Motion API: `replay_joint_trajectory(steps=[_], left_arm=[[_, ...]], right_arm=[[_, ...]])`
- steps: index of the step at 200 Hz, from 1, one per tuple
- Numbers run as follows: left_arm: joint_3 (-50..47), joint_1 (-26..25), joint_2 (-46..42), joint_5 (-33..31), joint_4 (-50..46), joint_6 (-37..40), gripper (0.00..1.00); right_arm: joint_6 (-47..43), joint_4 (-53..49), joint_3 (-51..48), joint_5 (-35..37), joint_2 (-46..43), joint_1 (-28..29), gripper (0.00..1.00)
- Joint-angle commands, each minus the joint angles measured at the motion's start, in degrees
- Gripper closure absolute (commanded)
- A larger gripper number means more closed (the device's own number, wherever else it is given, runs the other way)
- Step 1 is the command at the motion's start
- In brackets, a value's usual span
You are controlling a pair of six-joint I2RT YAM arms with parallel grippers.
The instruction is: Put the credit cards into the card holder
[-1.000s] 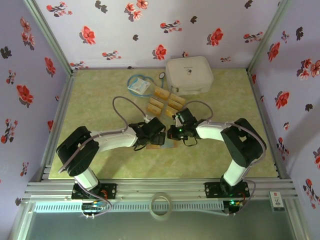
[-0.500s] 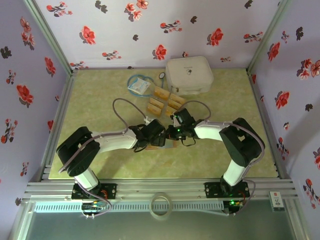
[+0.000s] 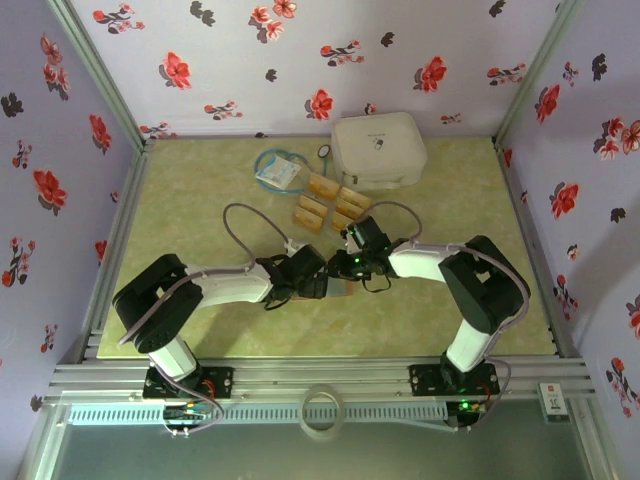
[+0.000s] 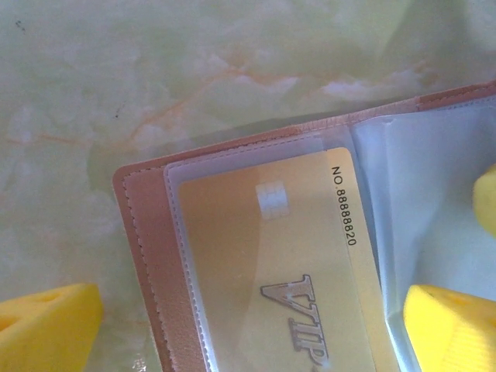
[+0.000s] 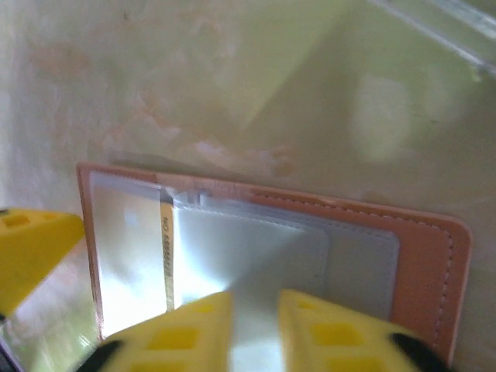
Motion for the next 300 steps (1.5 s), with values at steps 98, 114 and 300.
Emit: replay_joint_trajectory(steps=[98,114,300], left_arm=[[-2.21,-0.60,-0.73,-0.18,0.61,-1.58,0.00],[-2.19,-0.59,-0.66,-0.18,0.71,-1.65,0.00],[-2.63,-0.53,-7.67,-2.18,0.30,-0.51,0.00]], right_arm=[[0.71,-1.22,0.61,1.84,-3.10,-2.08,0.52],[1.02,-0.52,0.69,1.31,-2.34,-1.94,0.52],[2.98,-1.36,4.56,-1.78,-3.09,1.87,0.61]])
